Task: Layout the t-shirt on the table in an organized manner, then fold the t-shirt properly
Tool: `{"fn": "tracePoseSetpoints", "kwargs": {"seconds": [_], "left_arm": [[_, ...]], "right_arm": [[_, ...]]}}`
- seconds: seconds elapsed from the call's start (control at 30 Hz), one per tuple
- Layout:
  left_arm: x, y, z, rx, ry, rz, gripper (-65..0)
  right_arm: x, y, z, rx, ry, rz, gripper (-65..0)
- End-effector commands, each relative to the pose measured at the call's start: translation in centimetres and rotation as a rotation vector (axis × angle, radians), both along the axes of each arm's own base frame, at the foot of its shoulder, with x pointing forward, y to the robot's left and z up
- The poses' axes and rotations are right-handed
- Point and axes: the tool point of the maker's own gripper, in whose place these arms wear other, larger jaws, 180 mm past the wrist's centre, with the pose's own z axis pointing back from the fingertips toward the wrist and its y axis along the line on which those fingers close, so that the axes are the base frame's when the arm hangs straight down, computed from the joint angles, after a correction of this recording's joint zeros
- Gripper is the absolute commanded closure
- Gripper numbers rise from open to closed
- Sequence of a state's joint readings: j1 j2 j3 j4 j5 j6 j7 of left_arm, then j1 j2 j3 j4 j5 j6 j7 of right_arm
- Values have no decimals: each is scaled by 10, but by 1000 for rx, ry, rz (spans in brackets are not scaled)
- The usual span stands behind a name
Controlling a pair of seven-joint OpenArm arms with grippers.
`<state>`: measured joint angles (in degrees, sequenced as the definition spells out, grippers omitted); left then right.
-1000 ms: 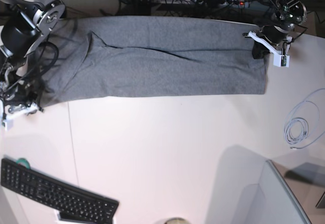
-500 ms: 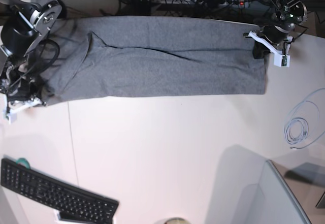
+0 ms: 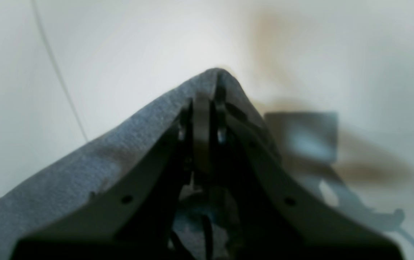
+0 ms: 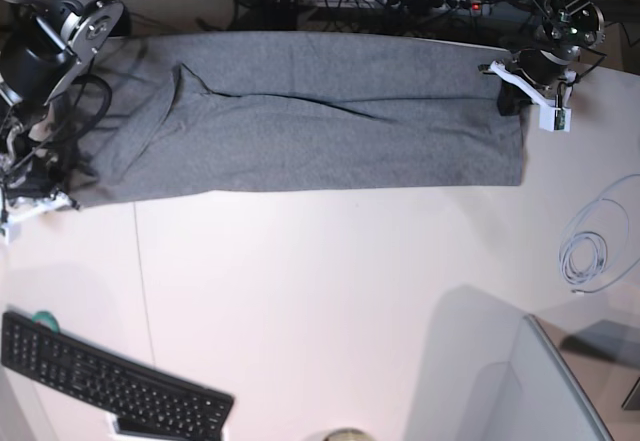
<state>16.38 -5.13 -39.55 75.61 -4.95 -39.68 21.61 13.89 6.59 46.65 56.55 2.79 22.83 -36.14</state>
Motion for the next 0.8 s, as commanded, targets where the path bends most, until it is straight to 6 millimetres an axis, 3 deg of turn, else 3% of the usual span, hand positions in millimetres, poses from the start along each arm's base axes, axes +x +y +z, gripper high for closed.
{"fn": "tracePoseSetpoints", "kwargs": {"seconds": [0.0,0.4,0.57,0.77], "left_arm": [[6,7,10,12,-38,-1,0],[6,7,10,12,-38,1,0],[6,7,10,12,-38,1,0],[7,7,11,15,-43,-1,0]], "right_arm": [[11,-15,14,-33,-42,-25,-6],[8,-19,30,-83,-75,-42,-5],[-7,-18,23,-68,-14,-38,-5],[-9,-12,18,-54,-7,-38,-8]]}}
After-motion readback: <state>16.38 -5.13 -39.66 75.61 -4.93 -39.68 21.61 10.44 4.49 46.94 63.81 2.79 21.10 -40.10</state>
